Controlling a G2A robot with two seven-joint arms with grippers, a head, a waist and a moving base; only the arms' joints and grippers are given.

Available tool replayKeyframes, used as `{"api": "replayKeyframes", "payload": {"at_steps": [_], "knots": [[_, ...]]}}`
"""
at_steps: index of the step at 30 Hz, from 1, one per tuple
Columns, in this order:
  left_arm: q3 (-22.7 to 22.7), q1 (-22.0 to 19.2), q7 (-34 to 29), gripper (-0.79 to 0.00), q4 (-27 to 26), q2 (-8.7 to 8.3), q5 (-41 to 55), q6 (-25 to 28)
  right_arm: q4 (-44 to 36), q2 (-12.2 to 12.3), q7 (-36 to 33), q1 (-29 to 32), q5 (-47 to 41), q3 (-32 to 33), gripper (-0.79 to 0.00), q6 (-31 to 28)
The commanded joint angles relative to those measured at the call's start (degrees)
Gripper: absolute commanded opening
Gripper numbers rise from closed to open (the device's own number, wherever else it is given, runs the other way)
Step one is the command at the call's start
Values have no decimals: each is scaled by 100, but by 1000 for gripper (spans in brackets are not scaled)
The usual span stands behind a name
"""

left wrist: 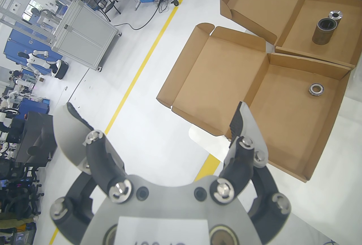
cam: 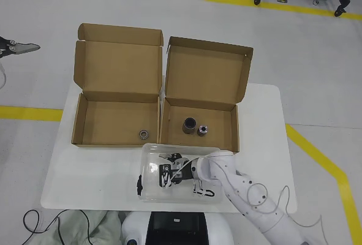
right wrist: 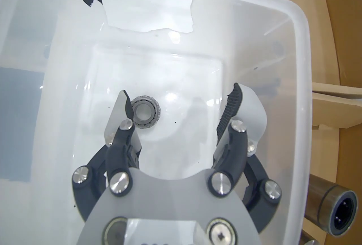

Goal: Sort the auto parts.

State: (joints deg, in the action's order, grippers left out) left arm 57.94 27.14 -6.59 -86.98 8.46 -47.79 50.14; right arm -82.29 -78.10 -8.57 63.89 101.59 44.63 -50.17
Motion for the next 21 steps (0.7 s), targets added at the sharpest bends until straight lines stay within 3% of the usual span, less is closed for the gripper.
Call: {"api": "replayKeyframes", "payload": {"at_steps": [1, 9, 21], "knots": [[0, 0, 0, 0, 0, 0, 0, 0, 30, 1, 15, -20, 16, -31, -169, 11], [0, 0, 0, 0, 0, 0, 0, 0, 158, 2, -11, -117, 37, -163, -129, -83], [0, 0, 0, 0, 0, 0, 0, 0, 368, -43, -91, -211, -127, -203, -126, 473]]}}
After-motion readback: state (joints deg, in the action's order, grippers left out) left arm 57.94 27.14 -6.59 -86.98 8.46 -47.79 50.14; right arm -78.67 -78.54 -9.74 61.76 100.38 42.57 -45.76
